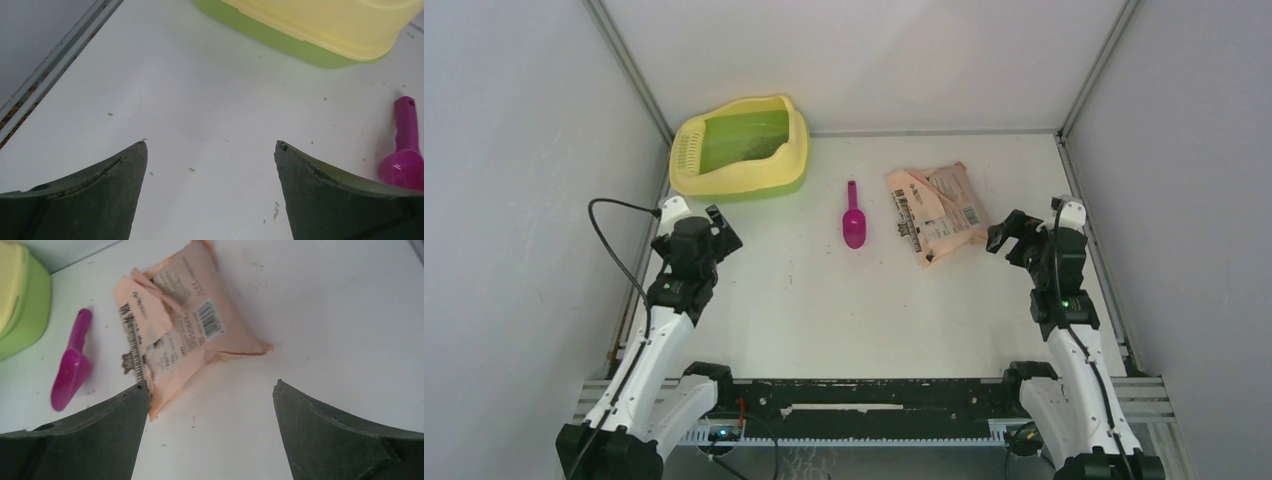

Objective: Fill the litter box with clean litter
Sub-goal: Reset both arms

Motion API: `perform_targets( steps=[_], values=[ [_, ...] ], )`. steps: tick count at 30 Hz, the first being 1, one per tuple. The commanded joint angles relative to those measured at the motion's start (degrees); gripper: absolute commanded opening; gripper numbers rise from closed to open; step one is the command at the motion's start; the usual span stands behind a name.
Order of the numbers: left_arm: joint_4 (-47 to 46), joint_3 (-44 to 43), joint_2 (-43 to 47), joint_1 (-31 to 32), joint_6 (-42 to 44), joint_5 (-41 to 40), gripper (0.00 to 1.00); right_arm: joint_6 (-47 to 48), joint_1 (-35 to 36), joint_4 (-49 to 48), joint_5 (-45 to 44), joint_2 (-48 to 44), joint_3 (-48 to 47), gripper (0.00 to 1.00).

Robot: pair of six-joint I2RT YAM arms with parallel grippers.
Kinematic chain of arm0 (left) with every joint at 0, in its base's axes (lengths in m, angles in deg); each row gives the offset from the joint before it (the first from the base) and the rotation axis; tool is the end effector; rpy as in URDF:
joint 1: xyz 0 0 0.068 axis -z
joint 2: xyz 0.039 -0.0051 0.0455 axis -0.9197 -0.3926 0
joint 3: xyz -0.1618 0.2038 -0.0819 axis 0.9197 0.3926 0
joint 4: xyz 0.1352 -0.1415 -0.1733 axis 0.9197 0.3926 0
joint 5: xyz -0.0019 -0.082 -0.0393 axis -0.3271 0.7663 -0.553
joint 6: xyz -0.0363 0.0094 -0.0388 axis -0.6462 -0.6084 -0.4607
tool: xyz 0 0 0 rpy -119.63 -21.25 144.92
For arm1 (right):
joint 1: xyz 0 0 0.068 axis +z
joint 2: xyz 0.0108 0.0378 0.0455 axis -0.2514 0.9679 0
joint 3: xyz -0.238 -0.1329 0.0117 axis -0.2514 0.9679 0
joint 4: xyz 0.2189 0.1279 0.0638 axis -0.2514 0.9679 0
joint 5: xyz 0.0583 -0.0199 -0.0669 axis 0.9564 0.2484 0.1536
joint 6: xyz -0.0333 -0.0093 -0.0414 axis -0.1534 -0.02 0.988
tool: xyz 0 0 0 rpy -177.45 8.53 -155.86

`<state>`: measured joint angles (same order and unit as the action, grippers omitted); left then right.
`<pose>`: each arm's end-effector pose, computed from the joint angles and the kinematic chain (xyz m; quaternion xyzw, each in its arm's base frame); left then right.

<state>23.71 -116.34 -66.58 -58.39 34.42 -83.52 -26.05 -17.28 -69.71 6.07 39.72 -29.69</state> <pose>0.1873 -0.0117 0.2856 -0.2593 0.8111 0.0407 0.5228 0.1778 -0.0054 0.2713 0.1143 0.8182 0.1034 0.5539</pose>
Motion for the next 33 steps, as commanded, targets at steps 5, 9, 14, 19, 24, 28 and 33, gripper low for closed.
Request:
perform_targets(
  steps=[5, 9, 14, 19, 24, 28, 33],
  values=[
    [-29.32, 12.76, -1.68, -0.64, 15.80, -4.30, 1.00, 1.36, -1.14, -15.27, -10.75, -7.38, 11.64, 0.99],
    [-39.14, 16.47, -5.08, -3.20, 17.80, 0.23, 1.00, 2.22, -2.27, -20.84, -13.69, -9.46, 17.36, 0.99],
    [-47.90, 19.09, -12.14, -5.15, 21.04, 5.24, 1.00, 1.64, -4.79, -32.42, -13.52, -7.76, 23.60, 0.99],
    [-52.42, 18.36, -18.21, -6.86, 21.55, 10.26, 1.00, 1.36, -4.84, -46.74, -14.05, 1.18, 26.97, 0.99],
    [-51.75, 15.24, -22.09, -8.02, 22.88, 10.77, 1.00, 2.83, -4.60, -56.09, -14.88, 11.38, 26.39, 0.99],
    [-56.42, 16.93, -21.80, -8.31, 24.87, 7.72, 1.00, 3.68, -3.29, -65.63, -15.59, 19.86, 26.74, 0.99],
    [-59.26, 17.25, -22.89, -8.32, 25.66, 6.64, 1.00, 10.16, 3.32, -73.12, -20.03, 27.68, 25.63, 0.99]
  ],
)
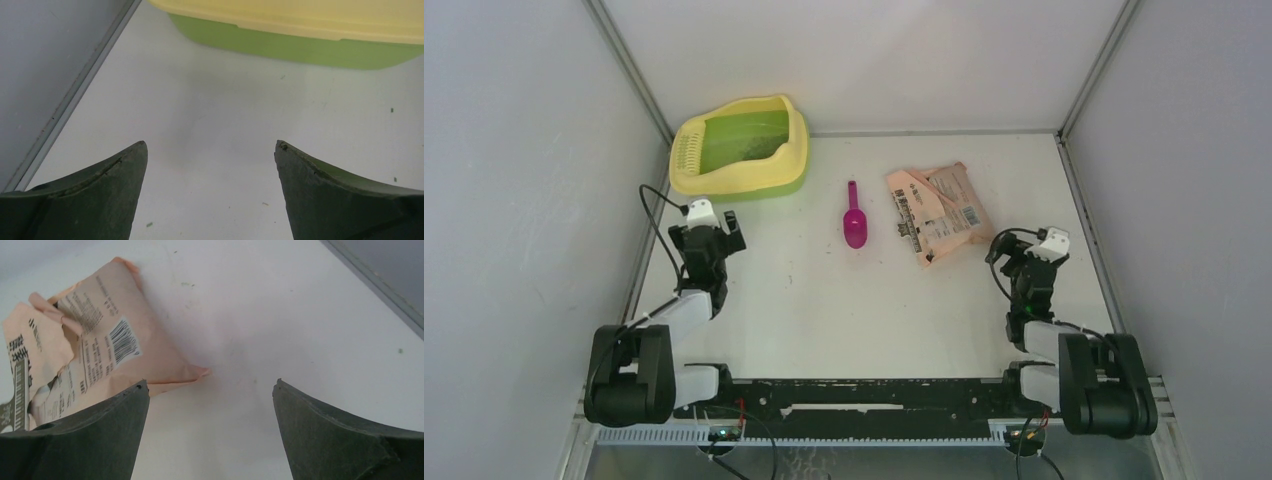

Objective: Fill the litter box with clean litter
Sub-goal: Reset both arms

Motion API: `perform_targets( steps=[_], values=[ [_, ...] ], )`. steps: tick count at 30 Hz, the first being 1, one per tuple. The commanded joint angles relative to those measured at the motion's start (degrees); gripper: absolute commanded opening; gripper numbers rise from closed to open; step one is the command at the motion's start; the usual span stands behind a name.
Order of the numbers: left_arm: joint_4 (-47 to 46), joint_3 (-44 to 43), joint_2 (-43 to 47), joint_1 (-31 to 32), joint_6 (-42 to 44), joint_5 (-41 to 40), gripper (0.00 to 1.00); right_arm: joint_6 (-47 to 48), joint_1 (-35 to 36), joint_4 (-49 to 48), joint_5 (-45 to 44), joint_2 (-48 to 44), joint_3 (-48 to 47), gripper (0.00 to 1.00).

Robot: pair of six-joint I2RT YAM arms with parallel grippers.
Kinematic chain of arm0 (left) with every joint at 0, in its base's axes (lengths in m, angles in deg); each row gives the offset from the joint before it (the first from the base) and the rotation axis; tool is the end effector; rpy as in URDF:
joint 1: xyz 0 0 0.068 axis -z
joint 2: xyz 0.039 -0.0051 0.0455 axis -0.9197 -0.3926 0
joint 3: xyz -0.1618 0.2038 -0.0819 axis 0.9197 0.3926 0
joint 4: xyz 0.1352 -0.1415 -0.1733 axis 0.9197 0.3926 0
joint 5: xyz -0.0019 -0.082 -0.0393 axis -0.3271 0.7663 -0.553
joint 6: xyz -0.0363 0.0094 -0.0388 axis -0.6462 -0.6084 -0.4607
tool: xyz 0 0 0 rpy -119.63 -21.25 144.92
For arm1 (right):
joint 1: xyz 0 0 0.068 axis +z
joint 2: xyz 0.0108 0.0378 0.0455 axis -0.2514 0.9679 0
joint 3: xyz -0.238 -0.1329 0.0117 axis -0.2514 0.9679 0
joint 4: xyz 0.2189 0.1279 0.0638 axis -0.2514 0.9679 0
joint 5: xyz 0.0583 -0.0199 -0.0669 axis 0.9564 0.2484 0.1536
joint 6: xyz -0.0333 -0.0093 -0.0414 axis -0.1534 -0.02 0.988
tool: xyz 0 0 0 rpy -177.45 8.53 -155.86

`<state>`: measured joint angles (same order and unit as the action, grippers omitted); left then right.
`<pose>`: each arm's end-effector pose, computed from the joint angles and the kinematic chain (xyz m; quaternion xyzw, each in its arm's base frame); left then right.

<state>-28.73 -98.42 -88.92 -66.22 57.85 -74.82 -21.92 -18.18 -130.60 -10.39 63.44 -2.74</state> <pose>0.2452 0.0083 0.1885 -0.1225 0.7957 0.1018 0.5844 0.1935 -0.0194 0.1518 0.1704 0.7528 -0.0286 0.6352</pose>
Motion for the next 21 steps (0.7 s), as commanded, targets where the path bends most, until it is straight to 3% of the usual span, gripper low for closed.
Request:
perform_targets(
  steps=[1, 3, 8, 13, 16, 21],
  values=[
    [-9.55, 0.18, -1.24, -0.49, 2.71, -1.51, 1.00, 7.26, 6.21, -12.39, -5.09, 4.74, -1.90, 0.99],
    [-8.99, -0.37, -2.07, -0.49, 3.19, -0.31, 1.00, 8.05, 7.43, -12.00, -6.37, 5.99, -2.71, 0.99],
    [-13.95, 3.10, -0.30, -0.49, 3.92, 1.83, 1.00, 9.68, 7.55, -24.11, -4.40, 11.61, 0.78, 0.99],
    [-23.32, 9.36, 0.67, -0.49, 3.79, 2.69, 1.00, 11.79, 7.49, -16.88, 1.84, 10.83, -2.60, 0.99],
    [-34.55, 13.39, -1.90, -0.49, 4.13, 2.38, 1.00, 11.68, 7.25, -14.59, 2.48, 10.87, -3.50, 0.99],
    [-32.23, 12.71, -1.34, -0.49, 2.39, -1.78, 1.00, 10.23, 6.35, -10.32, 1.90, 11.39, -6.22, 0.99]
  ],
)
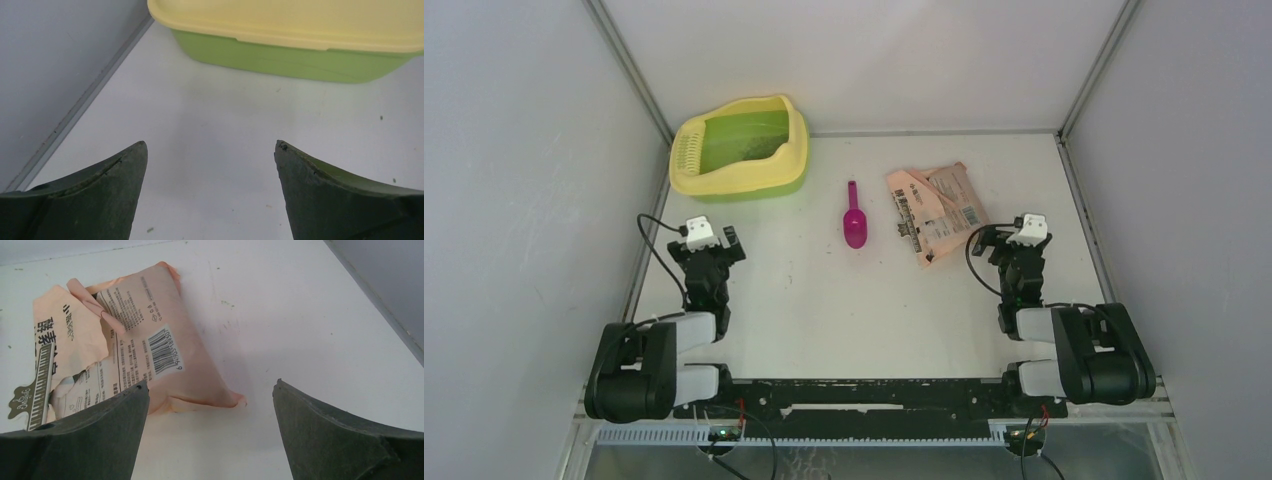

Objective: Fill the litter box with clean litter
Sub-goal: Reset both arms

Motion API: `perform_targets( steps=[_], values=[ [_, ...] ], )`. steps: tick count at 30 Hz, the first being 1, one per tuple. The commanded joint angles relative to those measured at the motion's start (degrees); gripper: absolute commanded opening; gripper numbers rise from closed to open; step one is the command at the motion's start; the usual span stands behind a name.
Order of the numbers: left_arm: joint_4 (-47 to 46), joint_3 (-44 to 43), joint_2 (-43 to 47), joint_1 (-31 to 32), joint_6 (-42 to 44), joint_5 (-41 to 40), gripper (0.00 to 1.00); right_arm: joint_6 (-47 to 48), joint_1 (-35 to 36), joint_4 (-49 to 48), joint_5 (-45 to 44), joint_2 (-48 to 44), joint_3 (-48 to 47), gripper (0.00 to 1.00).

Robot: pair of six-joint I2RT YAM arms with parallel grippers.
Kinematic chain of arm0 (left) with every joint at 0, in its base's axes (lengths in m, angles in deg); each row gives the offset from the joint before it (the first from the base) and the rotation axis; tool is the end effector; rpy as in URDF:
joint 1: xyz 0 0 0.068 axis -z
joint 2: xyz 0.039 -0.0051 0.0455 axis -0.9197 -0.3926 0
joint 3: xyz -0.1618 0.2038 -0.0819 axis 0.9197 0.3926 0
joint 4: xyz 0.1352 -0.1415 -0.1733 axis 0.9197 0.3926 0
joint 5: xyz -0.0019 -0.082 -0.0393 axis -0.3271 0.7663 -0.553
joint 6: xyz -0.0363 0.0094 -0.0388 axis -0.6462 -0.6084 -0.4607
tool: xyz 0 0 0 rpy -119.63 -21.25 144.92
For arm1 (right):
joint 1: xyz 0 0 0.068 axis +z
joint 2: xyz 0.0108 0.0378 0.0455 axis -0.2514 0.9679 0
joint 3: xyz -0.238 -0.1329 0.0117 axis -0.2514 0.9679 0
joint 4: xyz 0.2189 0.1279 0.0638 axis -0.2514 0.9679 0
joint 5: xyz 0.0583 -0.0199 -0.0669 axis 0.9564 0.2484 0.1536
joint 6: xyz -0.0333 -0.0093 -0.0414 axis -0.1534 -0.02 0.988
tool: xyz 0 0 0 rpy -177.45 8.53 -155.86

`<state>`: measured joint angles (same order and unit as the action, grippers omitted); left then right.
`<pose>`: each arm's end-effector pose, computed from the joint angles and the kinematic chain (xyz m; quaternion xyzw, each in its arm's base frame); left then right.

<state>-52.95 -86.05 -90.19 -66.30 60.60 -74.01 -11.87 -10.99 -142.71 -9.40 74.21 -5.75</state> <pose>0.2163 0.0084 0.1643 -0.1101 0.7423 0.1001 0.6533 0.2166 0.0070 0.1538 0.0530 0.7459 -0.0340 0.6630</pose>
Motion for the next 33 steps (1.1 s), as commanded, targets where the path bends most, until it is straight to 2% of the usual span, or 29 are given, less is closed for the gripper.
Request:
perform_targets(
  steps=[1, 4, 11, 14, 33],
  values=[
    [-7.84, 0.28, -0.09, -0.40, -0.33, -2.55, 1.00, -0.22, -1.50, 3.72, 1.44, 0.63, -3.94, 0.99],
    [-7.80, 0.34, -0.07, -0.40, -0.33, -2.60, 1.00, -0.95, -3.04, 5.66, 4.37, 0.81, -5.11, 0.99],
    [-8.00, 0.42, 0.08, -0.40, -0.33, -2.54, 1.00, -1.42, -3.05, 5.64, 5.11, 0.46, -4.97, 0.99],
    [-8.01, 0.42, 0.03, -0.40, -0.33, -2.54, 1.00, -2.25, -5.52, 5.02, 7.50, 0.40, -4.52, 0.99],
    [-7.99, 0.40, 0.05, -0.40, -0.33, -2.54, 1.00, -1.15, -3.84, 6.02, 4.87, 0.75, -5.30, 0.99]
  ],
)
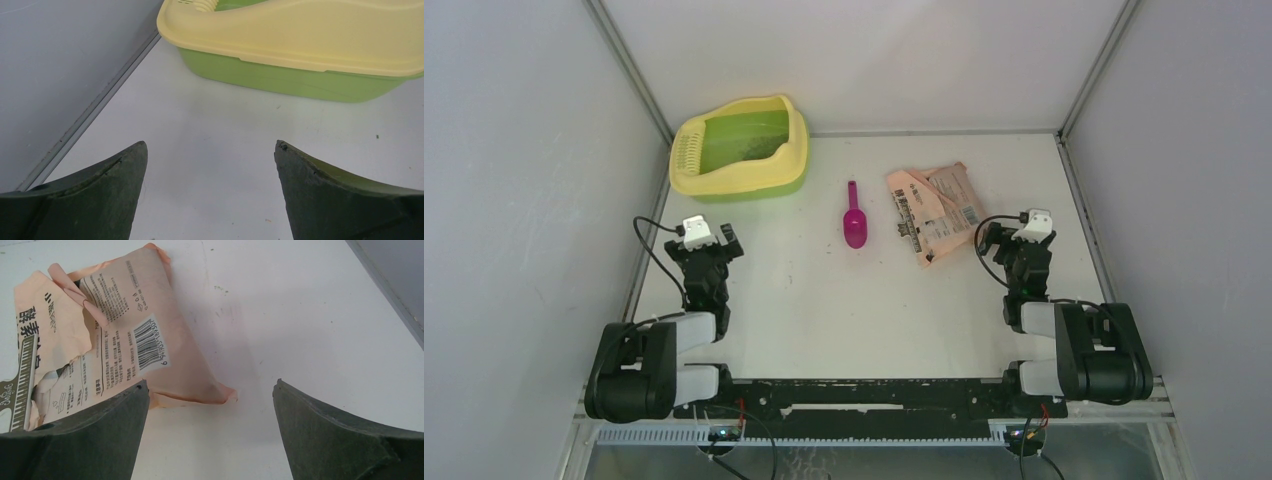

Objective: Fill the litter box with clean litter
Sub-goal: Reset both arms

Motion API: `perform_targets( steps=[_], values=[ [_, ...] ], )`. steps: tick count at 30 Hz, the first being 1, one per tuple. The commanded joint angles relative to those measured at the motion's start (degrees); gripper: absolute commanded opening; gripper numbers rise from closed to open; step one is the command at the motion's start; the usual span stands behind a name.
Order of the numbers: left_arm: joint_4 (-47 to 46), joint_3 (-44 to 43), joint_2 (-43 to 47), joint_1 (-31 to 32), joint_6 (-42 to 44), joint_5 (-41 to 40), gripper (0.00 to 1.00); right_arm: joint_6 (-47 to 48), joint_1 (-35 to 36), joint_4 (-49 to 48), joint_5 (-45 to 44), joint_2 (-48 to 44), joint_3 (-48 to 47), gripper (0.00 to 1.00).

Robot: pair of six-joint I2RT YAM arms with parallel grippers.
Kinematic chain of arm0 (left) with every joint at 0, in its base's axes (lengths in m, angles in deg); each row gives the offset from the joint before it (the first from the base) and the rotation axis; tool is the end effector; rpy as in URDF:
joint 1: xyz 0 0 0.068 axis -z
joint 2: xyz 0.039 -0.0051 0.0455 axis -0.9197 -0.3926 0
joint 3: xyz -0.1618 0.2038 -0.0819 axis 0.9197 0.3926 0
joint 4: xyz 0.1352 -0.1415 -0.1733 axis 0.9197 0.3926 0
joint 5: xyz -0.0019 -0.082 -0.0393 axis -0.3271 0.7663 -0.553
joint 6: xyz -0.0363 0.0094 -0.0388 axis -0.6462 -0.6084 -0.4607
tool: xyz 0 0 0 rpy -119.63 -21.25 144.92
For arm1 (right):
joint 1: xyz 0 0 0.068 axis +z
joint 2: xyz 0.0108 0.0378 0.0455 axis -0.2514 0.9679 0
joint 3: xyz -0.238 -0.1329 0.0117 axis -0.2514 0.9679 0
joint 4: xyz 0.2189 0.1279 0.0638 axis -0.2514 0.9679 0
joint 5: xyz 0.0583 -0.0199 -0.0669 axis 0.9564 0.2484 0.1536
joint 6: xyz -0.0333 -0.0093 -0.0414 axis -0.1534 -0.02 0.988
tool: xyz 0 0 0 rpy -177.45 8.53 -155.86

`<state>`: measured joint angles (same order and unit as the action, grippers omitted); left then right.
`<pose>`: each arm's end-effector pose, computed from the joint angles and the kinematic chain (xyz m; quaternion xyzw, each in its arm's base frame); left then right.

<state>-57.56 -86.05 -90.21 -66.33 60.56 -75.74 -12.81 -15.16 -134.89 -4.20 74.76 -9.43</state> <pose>0.2168 0.0096 0.1729 -0.1250 0.7136 0.1061 0.6811 0.2289 -0.0057 0.1539 0.0558 0.7727 -0.0208 0.6320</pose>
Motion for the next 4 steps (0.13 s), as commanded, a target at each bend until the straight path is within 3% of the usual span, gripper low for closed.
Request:
perform_targets(
  steps=[1, 4],
  values=[
    [-3.39, 0.36, 0.07, -0.38, -0.29, -0.82, 1.00, -0.25, 0.33, -1.80, -0.29, 0.34, -1.71, 0.99],
    [-3.40, 0.37, 0.06, -0.38, -0.29, -0.89, 1.00, -0.27, 0.33, -1.60, -0.24, 0.15, -1.73, 0.99]
  ],
)
